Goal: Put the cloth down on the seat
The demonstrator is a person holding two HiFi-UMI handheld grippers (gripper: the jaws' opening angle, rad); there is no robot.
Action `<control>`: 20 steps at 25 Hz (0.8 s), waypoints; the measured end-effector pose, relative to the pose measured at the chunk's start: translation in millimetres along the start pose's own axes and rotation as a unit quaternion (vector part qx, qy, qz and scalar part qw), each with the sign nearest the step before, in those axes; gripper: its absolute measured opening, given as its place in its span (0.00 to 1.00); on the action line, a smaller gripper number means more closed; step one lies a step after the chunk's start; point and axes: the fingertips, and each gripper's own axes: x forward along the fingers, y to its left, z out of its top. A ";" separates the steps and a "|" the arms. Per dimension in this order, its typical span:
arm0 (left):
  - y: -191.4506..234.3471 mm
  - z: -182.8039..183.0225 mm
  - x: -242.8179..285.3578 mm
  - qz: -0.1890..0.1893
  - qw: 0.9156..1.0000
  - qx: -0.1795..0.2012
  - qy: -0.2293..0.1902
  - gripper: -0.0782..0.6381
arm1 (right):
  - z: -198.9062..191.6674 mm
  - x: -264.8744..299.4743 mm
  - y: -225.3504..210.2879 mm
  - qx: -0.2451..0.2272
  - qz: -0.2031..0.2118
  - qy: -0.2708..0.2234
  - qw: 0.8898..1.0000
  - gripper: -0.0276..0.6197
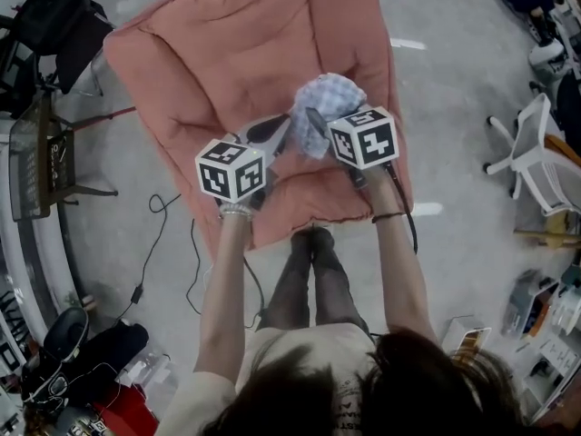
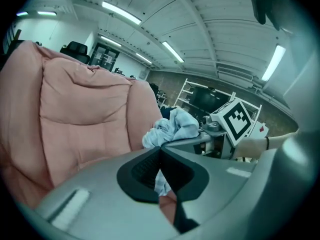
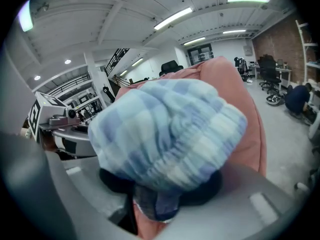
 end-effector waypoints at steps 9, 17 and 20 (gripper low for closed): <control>25.7 -48.3 35.3 -0.005 0.999 -0.025 0.031 0.10 | -49.2 46.3 -22.9 -0.003 0.005 0.049 0.999 0.37; 37.0 -72.9 50.6 -0.004 0.998 -0.039 0.052 0.10 | -75.3 73.1 -34.0 -0.002 -0.005 0.082 0.997 0.37; 41.8 -80.0 53.9 -0.001 0.998 -0.041 0.055 0.10 | -80.5 81.2 -38.6 0.005 -0.012 0.090 0.996 0.38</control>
